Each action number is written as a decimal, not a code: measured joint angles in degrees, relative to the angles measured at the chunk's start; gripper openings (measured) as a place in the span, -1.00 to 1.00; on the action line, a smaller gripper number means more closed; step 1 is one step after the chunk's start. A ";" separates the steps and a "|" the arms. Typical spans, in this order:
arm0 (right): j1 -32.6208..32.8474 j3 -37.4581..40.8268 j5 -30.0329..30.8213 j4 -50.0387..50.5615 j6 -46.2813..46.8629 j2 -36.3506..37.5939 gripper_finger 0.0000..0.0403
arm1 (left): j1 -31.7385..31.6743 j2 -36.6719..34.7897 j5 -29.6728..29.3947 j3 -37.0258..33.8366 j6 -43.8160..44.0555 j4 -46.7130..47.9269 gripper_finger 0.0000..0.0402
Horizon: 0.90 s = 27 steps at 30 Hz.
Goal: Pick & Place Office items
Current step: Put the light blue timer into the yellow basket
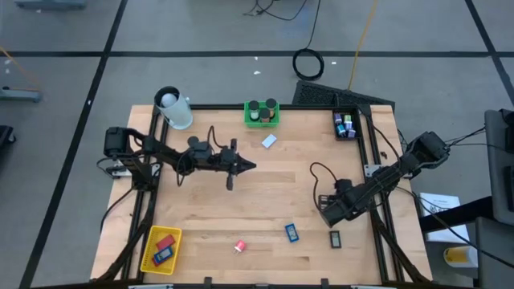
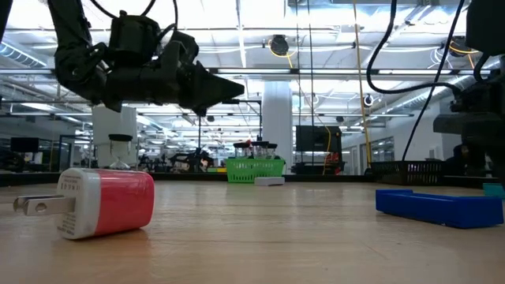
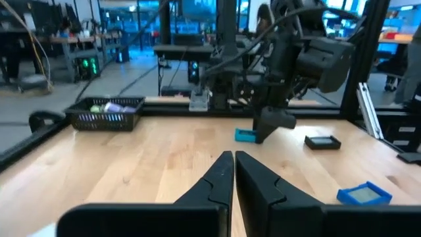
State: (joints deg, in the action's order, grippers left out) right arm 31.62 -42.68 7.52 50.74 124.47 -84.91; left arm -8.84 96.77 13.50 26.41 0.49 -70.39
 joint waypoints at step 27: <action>-19.18 -1.95 21.20 -38.55 -108.26 1.73 -0.22 | 3.50 14.49 10.20 25.41 46.99 21.88 0.37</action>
State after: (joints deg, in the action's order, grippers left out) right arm 12.43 -44.62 28.72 12.19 16.21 -83.18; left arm -5.34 111.26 23.70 51.82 47.48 -48.51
